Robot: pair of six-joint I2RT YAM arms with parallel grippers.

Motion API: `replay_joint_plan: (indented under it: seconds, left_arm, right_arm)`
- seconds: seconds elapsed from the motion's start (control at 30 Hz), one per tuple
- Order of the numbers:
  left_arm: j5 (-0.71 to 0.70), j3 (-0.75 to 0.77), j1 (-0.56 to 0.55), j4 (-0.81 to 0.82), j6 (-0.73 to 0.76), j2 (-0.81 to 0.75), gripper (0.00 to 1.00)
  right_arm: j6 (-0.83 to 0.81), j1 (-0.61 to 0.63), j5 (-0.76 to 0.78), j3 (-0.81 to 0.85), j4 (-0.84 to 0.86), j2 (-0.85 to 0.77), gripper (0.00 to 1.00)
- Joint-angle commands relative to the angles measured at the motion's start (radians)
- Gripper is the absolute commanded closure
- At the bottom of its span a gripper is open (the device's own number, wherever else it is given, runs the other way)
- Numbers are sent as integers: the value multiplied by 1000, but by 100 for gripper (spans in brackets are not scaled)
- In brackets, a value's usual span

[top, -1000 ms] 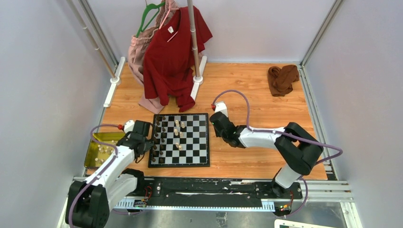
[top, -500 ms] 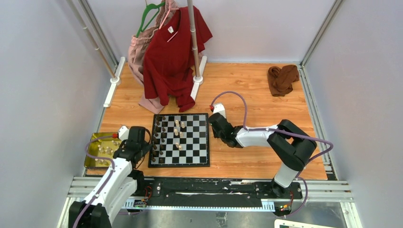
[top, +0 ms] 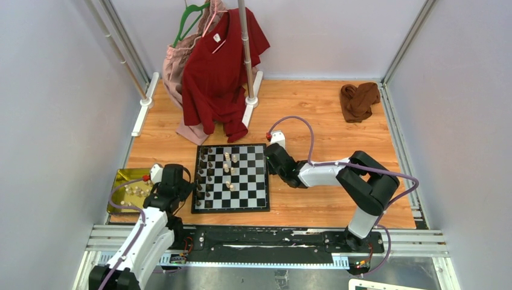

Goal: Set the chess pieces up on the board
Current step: Move the chessboard to the center of the board.

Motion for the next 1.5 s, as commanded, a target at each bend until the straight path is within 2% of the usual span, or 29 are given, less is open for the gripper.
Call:
replay_joint_plan:
  seconds: [0.0, 0.87, 1.13, 1.47]
  left_arm:
    - [63, -21, 4, 20, -26, -13, 100]
    - [196, -28, 4, 276, 68, 182, 100]
    - [232, -24, 4, 336, 96, 214, 100]
    - [303, 5, -4, 439, 133, 332, 100]
  right_arm:
    - [39, -8, -7, -21, 21, 17, 100]
    - [91, -32, 103, -80, -13, -34, 100]
    - [109, -54, 113, -114, -15, -67, 100]
    - [133, -96, 93, -140, -14, -86, 100]
